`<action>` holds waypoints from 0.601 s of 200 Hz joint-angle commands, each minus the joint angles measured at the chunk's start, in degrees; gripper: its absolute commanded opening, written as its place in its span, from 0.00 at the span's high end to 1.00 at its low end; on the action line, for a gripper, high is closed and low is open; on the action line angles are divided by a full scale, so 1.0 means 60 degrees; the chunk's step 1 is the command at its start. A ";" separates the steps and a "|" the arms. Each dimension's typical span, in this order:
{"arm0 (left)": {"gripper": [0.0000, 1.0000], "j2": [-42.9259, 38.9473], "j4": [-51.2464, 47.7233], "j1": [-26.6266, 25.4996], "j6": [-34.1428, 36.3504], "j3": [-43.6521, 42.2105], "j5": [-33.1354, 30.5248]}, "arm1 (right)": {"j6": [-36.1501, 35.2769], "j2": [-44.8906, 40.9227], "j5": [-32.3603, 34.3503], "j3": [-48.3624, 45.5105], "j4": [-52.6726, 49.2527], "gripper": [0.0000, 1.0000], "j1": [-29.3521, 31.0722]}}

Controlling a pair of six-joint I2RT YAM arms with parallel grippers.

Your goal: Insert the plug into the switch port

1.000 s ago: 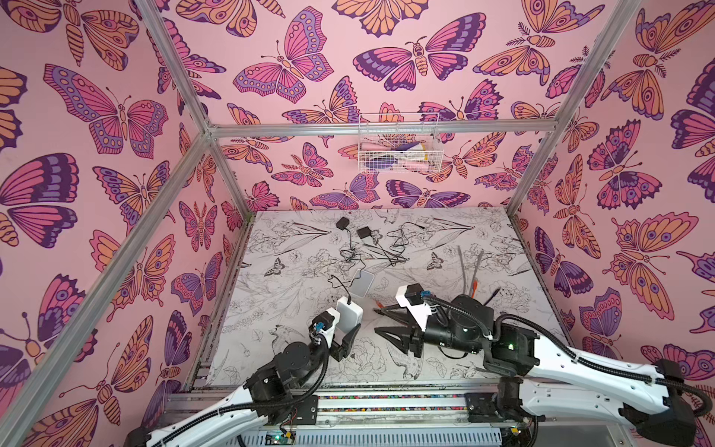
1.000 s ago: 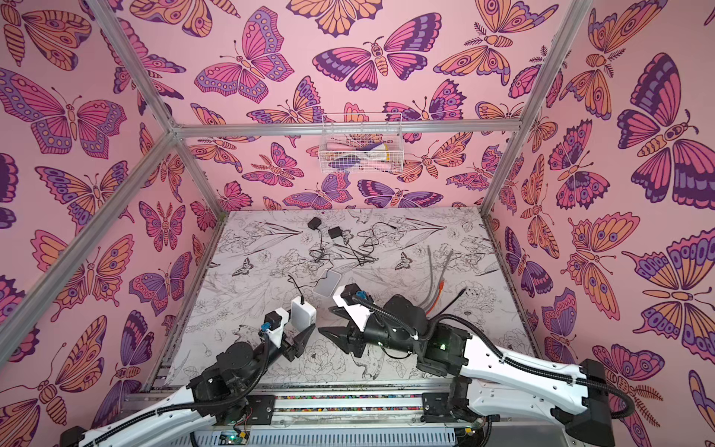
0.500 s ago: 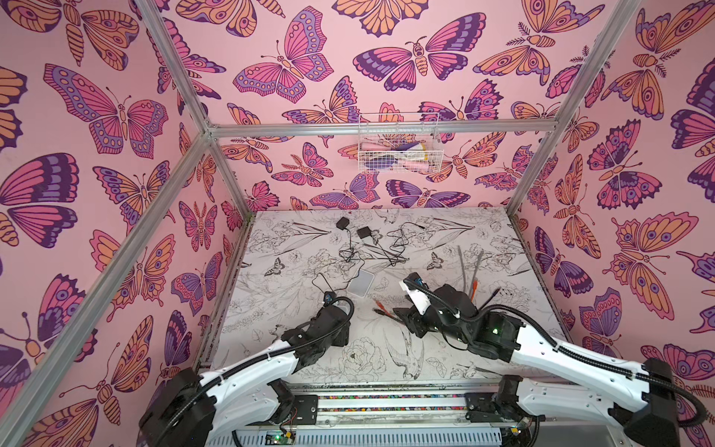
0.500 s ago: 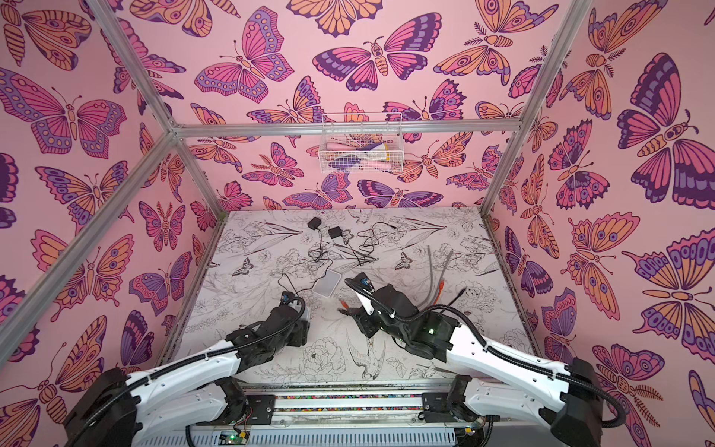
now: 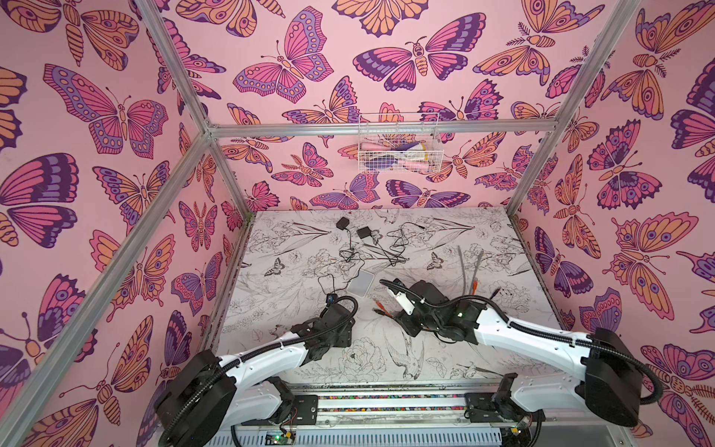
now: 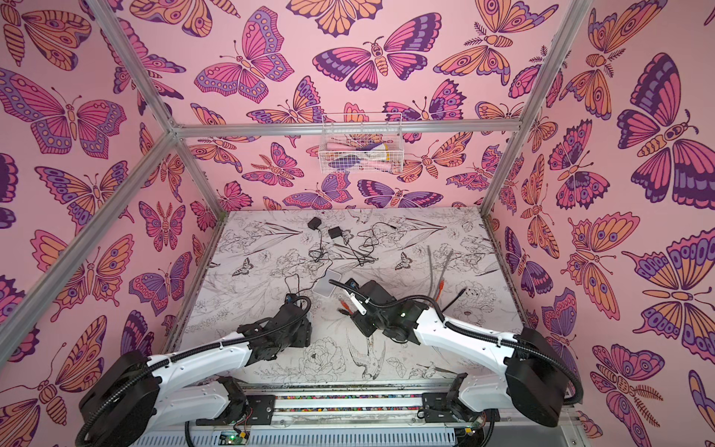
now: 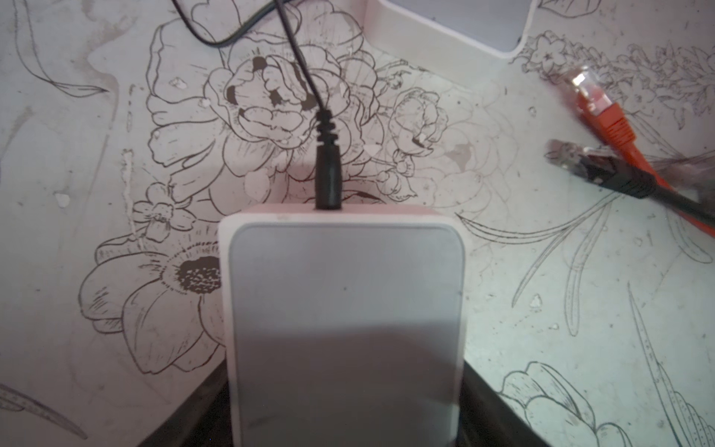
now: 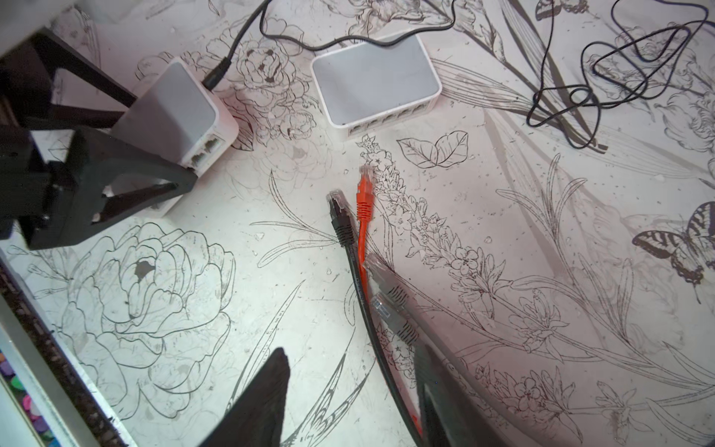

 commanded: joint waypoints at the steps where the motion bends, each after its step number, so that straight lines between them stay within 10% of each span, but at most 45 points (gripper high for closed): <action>1: 0.00 0.0010 -0.0167 0.0132 -0.0072 -0.0013 0.0169 | -0.0492 0.0407 0.0011 0.0543 -0.0079 0.44 -0.0065; 120: 0.00 -0.4717 -0.0489 0.0749 0.0795 0.0369 0.0679 | -0.3008 0.3246 -0.3087 0.2037 -0.1084 0.55 -0.0565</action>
